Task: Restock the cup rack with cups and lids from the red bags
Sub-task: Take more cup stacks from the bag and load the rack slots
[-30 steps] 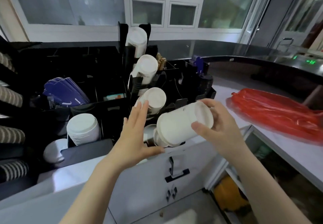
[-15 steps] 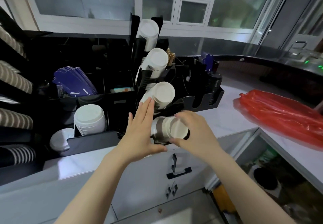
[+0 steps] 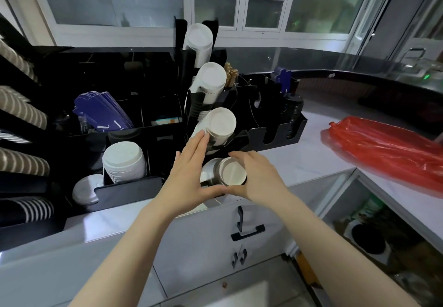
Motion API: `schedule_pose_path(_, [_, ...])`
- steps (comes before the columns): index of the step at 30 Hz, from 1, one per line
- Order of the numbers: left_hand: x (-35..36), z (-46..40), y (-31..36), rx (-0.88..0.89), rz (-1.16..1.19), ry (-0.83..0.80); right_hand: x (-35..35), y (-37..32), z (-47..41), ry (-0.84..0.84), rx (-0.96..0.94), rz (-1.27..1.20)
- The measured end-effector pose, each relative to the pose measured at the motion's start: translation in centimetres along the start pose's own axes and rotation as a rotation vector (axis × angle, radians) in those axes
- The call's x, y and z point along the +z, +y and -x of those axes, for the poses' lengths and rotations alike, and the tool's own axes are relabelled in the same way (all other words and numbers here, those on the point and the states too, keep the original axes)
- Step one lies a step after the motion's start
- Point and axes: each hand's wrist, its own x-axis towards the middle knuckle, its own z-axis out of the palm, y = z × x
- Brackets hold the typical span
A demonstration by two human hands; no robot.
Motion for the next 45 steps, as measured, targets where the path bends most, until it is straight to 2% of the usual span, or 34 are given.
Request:
schedule_pose_path(4, [0.2, 0.1, 0.2, -0.016, -0.008, 0.030, -0.8, 0.6, 0.6, 0.019, -0.022, -0.123])
schedule_pose_path(13, [-0.4, -0.3, 1.4, -0.071, 0.010, 0.078, -3.2, 0.8, 0.1, 0.307, -0.155, -0.348])
schedule_pose_path(22, [-1.0, -5.0, 4.2, 0.032, -0.108, 0.173, -5.2, 3.1, -3.0, 0.323, -0.150, -0.448])
schedule_pose_path(26, [-0.2, -9.1, 5.7, 0.112, -0.248, 0.208, -6.6, 6.3, -4.1, 0.331, -0.135, -0.380])
schedule_pose_path(30, [0.2, -14.5, 7.5, 0.240, -0.395, 0.154, -9.1, 11.0, -5.7, 0.348, -0.091, -0.339])
schedule_pose_path(38, [3.9, -28.0, 12.9, 0.445, -0.636, -0.091, -13.2, 20.3, -9.0, 0.391, -0.021, -0.319])
schedule_pose_path(45, [10.3, -37.0, 17.1, 0.500, -0.646, -0.209, -16.0, 30.4, -9.4, 0.439, 0.088, -0.304])
